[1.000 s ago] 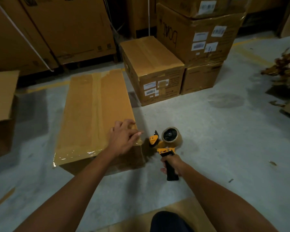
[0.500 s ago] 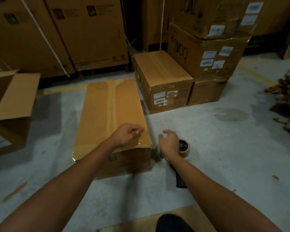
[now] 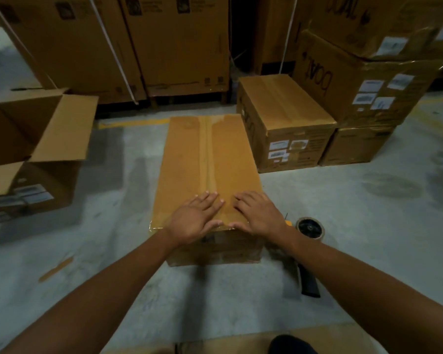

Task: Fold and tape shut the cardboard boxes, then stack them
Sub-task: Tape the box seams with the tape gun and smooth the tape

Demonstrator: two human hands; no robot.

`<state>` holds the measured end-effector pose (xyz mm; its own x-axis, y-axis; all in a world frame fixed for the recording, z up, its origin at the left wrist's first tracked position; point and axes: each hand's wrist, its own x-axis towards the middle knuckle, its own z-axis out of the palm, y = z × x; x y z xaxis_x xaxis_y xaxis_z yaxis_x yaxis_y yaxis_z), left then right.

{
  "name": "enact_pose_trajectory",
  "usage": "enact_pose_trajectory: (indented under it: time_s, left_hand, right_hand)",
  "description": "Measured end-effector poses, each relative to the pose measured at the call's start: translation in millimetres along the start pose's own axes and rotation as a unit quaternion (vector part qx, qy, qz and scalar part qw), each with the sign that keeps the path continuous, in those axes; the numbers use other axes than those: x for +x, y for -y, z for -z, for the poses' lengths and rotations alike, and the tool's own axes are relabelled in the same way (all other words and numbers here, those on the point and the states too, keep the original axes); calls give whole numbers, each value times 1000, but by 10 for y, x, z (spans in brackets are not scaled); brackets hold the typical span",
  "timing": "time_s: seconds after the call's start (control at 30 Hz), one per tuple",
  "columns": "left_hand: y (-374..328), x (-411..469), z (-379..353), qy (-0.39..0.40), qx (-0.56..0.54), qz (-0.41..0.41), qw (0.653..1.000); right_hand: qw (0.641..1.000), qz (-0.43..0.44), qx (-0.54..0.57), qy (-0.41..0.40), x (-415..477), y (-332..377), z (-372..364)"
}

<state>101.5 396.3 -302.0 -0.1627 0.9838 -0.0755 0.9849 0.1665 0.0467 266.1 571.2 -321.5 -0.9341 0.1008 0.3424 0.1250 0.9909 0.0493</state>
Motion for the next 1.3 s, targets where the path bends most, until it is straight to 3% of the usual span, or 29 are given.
enact_pose_trajectory:
  time_s: [0.27,0.53,0.7,0.83,0.93,1.03,1.17,1.3]
  left_hand:
    - [-37,-67,-115,-26,102,-28,994]
    - [-78,-154,-155,-12,126,3,992]
    - [83,-284,23,32,87,-44,995]
    - [468,-481,164,31,21,4,999]
    - [562,-516,106,-20,3,35,999]
    - [534,-531,-146,-120,7,52,991]
    - [534,-505,-442,-295,18,89,951]
    - [550,-466,-581,-391,5,84,917]
  right_hand:
    - [998,14,-47,28,-31,56,-59]
    - [983,-143,-31,115,-136,278,48]
    - [975,-159,-35,149,-66,404,180]
    - [980,-112,-12,166,104,397,382]
    - [984,-67,10,166,378,555,392]
    - [988,-2,-42,151,521,745,222]
    - [992,-14,-80,100,438,760,15]
    - [994,-17,-90,59,402,774,-117]
